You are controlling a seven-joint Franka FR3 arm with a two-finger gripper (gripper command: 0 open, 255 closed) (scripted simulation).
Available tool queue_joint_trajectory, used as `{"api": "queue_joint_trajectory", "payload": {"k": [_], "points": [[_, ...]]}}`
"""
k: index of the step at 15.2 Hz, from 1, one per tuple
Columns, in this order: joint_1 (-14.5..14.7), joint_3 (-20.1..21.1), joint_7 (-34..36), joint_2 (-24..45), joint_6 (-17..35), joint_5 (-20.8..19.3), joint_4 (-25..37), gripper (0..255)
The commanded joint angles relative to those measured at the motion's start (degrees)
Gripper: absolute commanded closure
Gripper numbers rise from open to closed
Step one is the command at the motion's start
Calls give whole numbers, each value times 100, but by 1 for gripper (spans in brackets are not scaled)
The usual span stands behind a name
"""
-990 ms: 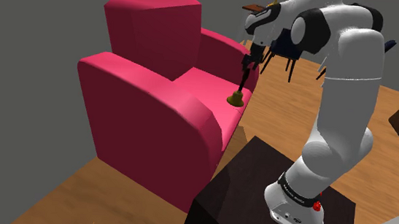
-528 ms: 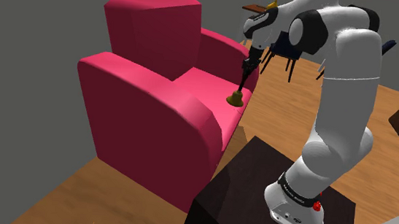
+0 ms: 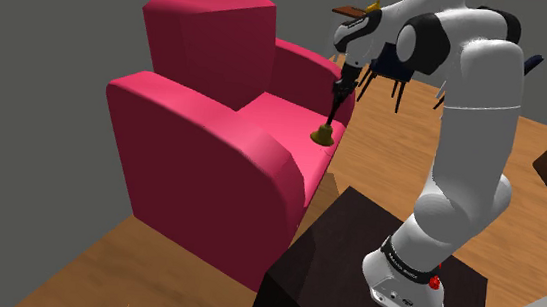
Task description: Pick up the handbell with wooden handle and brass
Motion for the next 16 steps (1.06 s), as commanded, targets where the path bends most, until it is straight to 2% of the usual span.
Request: {"api": "queue_joint_trajectory", "payload": {"k": [1, 14, 16], "points": [[2, -17, 16, -41, -99, -29, 61, 255], [10, -118, 148, -320, -958, -219, 682, 255], [9, -119, 149, -322, -969, -220, 691, 255]]}}
